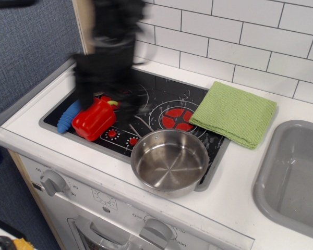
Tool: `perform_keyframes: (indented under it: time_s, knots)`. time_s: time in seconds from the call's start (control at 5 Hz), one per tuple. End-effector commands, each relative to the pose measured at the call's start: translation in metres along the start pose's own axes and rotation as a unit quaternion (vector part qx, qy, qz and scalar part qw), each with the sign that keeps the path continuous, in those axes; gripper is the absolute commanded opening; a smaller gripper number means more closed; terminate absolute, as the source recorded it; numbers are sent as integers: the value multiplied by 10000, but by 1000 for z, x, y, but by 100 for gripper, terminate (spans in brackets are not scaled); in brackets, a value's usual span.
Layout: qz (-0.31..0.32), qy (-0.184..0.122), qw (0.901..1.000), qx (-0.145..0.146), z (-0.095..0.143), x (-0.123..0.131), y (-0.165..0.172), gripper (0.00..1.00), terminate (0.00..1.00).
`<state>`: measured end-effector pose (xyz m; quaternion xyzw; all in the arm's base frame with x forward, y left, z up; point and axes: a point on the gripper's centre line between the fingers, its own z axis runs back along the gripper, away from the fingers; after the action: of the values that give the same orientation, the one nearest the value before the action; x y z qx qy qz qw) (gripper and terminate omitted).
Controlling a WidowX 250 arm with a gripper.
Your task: Put the red pepper in the silver pot.
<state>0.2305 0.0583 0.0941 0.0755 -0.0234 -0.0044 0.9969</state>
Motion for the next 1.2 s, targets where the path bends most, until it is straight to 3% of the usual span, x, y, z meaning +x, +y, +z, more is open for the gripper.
perform_keyframes:
  time_s: [0.0, 0.4, 1.0]
  knots:
    - [503, 25, 9986, -154, -27, -8, 43, 100, 0]
    - [502, 139, 9982, -286, -46, 13, 49, 100, 0]
    - [155, 440, 9986, -258, -66, 47, 36, 100, 0]
